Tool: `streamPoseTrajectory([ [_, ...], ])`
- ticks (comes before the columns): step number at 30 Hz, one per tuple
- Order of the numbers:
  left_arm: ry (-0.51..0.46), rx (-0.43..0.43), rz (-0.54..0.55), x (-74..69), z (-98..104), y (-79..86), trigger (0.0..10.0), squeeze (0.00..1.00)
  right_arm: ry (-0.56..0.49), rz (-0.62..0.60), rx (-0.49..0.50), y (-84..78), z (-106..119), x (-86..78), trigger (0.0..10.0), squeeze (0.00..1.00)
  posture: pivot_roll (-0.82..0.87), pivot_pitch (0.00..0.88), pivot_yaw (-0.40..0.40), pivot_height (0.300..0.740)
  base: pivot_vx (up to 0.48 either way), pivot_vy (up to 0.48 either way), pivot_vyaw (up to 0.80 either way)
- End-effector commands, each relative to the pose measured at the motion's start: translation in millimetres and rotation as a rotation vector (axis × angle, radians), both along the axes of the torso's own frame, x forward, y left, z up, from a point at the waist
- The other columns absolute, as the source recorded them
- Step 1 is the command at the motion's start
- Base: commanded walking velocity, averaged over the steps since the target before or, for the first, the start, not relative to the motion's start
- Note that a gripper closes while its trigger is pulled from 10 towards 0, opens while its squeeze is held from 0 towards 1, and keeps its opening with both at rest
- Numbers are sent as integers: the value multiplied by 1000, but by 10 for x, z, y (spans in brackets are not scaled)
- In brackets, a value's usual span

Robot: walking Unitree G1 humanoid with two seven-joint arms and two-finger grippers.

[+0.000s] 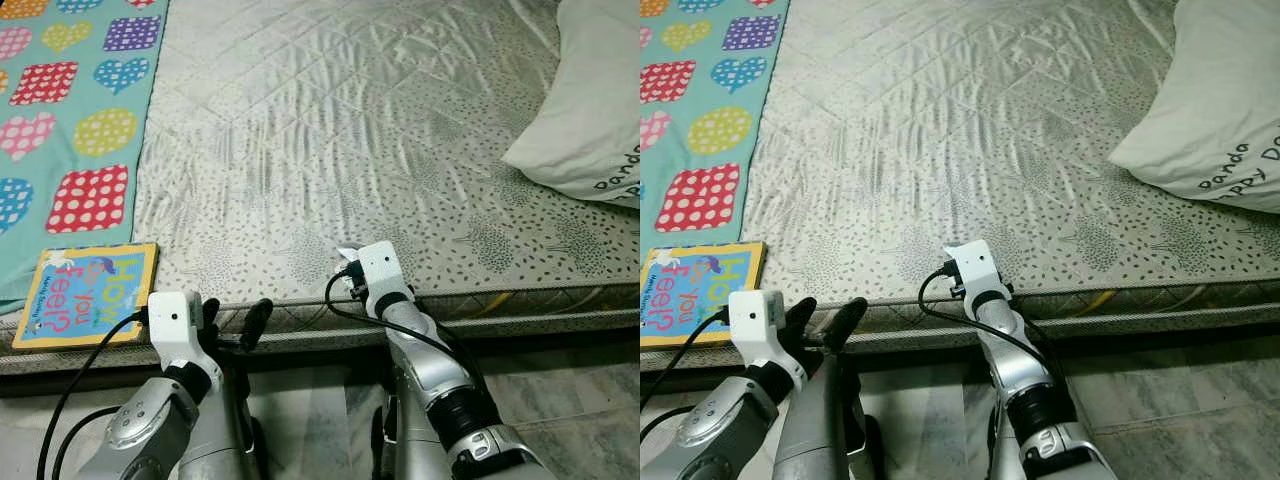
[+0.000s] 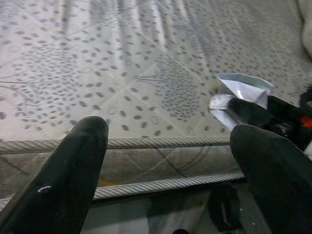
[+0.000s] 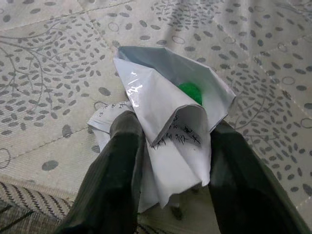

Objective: Clean up the room

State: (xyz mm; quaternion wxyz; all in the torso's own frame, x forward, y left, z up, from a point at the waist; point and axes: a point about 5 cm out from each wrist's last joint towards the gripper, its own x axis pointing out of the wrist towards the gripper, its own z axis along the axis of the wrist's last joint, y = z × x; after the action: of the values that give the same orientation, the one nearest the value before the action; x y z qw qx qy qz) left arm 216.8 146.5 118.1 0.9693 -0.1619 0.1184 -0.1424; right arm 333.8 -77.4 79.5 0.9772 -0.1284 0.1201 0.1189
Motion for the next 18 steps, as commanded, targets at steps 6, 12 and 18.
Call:
streamPoseTrajectory([
  [6,-13,11,2,-5,15,19,10000,0,6,-6,3,3,-17,31,0,0,-49,230,26,562,0,0,0],
  [12,-15,6,13,18,13,31,10000,0,-10,-13,43,10,83,80,0,0,-60,221,24,562,0,0,0],
  [18,-22,2,12,60,4,20,10000,0,-21,-51,98,-41,162,123,0,0,-75,202,26,562,0,0,0],
])
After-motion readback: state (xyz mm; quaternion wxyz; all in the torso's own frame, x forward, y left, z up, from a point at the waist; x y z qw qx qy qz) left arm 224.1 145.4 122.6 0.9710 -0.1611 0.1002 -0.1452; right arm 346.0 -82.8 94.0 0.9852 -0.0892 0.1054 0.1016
